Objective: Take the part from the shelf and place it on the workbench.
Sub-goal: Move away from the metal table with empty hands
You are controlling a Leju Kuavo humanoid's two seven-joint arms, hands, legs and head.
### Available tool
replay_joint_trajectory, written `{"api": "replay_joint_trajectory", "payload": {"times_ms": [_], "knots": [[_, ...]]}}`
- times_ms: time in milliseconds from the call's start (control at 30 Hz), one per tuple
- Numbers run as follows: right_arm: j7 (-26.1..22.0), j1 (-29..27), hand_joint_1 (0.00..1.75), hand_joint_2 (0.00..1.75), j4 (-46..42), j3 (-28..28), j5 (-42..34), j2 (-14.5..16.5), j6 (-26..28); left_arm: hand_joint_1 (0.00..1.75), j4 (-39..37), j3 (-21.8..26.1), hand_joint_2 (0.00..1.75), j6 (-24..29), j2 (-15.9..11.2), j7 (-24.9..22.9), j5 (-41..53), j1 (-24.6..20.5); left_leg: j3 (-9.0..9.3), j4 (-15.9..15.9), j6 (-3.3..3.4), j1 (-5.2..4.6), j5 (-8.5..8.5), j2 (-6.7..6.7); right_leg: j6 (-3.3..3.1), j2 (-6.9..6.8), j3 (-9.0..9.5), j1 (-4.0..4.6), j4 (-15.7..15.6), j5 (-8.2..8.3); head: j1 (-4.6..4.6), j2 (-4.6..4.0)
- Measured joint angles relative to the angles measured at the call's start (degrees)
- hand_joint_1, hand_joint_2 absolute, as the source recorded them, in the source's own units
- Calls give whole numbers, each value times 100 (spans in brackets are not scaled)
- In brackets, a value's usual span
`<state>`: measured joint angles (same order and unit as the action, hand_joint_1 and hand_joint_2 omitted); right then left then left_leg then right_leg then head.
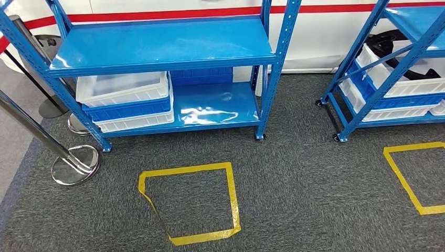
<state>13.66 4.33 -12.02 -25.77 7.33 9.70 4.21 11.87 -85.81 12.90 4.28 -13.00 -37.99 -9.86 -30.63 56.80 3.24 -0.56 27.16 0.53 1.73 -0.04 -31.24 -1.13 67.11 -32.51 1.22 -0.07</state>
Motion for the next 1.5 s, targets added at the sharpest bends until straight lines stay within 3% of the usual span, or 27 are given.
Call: {"api": "replay_joint_trajectory", "payload": {"times_ms": [67,133,167,233,300,333,400,467,500,567,600,633,667,733,767,833,867,967,1067,1100,1133,1167,1200,1267,1333,1433,1500], "knots": [[1,1,0,0,0,0,0,-2,-4,0,0,0,0,-2,4,-1,-2,-3,114,-3,27,0,99,2,26,2,-496,4,593,-261,-23,0],[5,-19,0,0,1,0,-1,-7,-7,0,0,0,0,-4,7,-3,-5,15,280,0,12,7,230,26,52,0,-792,0,674,-348,-32,0],[7,-32,0,0,1,0,-1,-10,-8,0,0,0,0,-4,7,-5,-4,24,384,4,-8,15,306,40,61,-1,-834,-2,472,-214,-36,0],[10,-69,0,0,9,-1,-4,-17,-23,0,0,-1,0,-5,7,-11,7,30,553,44,-64,20,474,50,49,-4,-834,0,-165,461,-54,0],[14,-77,0,0,20,-4,-5,-21,-56,0,0,-2,0,-7,7,-23,16,17,614,86,-127,9,629,54,-42,4,-832,20,-515,959,-71,1],[15,-68,0,0,24,-7,-5,-21,-69,0,0,-2,0,-8,7,-28,19,6,644,114,-156,4,671,56,-105,10,-835,35,-543,1012,-74,1],[17,-49,0,0,24,-13,-5,-19,-75,0,0,-2,0,-7,6,-35,24,-8,640,169,-207,10,665,51,-198,20,-783,39,-552,969,-72,2],[19,-48,0,0,25,-15,-5,-17,-75,0,0,-2,0,-4,7,-34,28,-23,473,520,-262,27,647,36,-254,17,-693,13,-623,934,-60,1],[18,-44,0,0,26,-15,-5,-16,-76,0,0,-2,0,-3,7,-33,29,-28,290,825,-298,43,721,26,-274,15,-649,1,-657,917,-51,1],[17,-32,0,0,26,-17,-3,-17,-78,0,0,-2,0,-3,6,-33,32,-32,-159,1478,-366,73,1030,7,-299,16,-582,-3,-689,871,-40,1],[17,-29,0,0,26,-20,-1,-17,-80,0,0,-2,0,-3,5,-34,33,-29,-341,1663,-388,85,1159,3,-300,18,-547,-4,-692,843,-39,1],[18,-29,0,0,26,-22,1,-17,-82,0,0,-2,0,-4,4,-36,36,-26,-452,1694,-400,94,1176,-1,-298,20,-506,-5,-691,812,-38,1],[17,-30,0,0,26,-25,4,-17,-86,0,0,-2,0,-4,3,-37,38,-24,-477,1539,-402,101,1028,-5,-292,22,-457,-6,-691,782,-38,1],[17,-29,0,0,26,-29,10,-16,-94,0,0,-2,0,-4,2,-37,47,-25,-339,870,-378,106,465,-13,-272,24,-368,-8,-692,732,-39,1],[16,-26,0,0,26,-30,6,-16,-89,0,0,-3,0,-2,2,-37,50,-28,-263,548,-356,93,281,-19,-253,26,-341,-5,-690,718,-40,1],[9,-16,0,0,26,-31,-16,-15,-56,0,0,-4,0,17,2,-40,39,-34,-207,237,-290,61,173,-23,-188,30,-337,0,-690,703,-43,0],[4,-13,0,0,26,-31,-32,-15,-34,0,0,-4,44,31,1,-44,28,-29,-216,235,-253,44,193,-20,-146,31,-335,2,-697,702,-44,0],[-2,-13,0,0,26,-31,-60,-16,2,0,0,-4,175,62,-5,-53,3,-15,-143,133,-130,78,10,-23,-38,25,-351,7,-595,600,-54,0],[-5,-10,0,0,26,-31,-72,-17,5,0,0,-4,175,66,-5,-51,-19,-31,-124,79,-61,73,-36,-38,-17,23,-731,11,257,84,-70,0],[-1,-13,0,44,26,-31,-80,-17,5,0,0,-4,175,66,-5,-53,-23,-28,-127,80,-53,62,-32,-37,-17,24,-887,11,587,-53,-71,0],[4,-17,0,87,26,-31,-96,-17,5,0,0,-4,175,66,-6,-56,-23,-23,-126,81,-48,53,-29,-34,-19,23,-974,11,772,-84,-71,0],[11,-20,0,131,26,-31,-120,-19,8,0,0,-4,175,66,-7,-62,-23,-18,-122,83,-46,46,-24,-29,-25,23,-966,11,760,-8,-70,0],[17,-21,0,175,26,-31,-151,-21,14,0,0,-4,175,66,-6,-69,-22,-16,-113,86,-49,42,-18,-21,-38,23,-851,13,529,163,-72,0],[51,-16,0,175,26,-31,-223,-27,37,0,0,-4,175,64,-5,-102,-24,-19,-99,107,-73,31,8,-11,-81,25,-470,30,-230,516,-71,0],[144,-22,0,175,26,-30,-285,-32,72,0,0,-2,175,48,-5,-152,-32,-19,-103,136,-119,14,39,-10,-122,29,-253,50,-702,648,-66,0],[308,-95,0,175,26,9,-346,-56,125,0,7,116,175,-32,-5,-181,40,22,-102,126,-196,13,53,-11,-177,30,-235,49,-774,649,-63,0],[320,-147,0,175,25,56,-381,-79,127,0,13,322,175,-99,-8,-141,187,90,-154,274,-267,21,178,-14,-220,21,-207,19,-815,663,-53,0]]}}
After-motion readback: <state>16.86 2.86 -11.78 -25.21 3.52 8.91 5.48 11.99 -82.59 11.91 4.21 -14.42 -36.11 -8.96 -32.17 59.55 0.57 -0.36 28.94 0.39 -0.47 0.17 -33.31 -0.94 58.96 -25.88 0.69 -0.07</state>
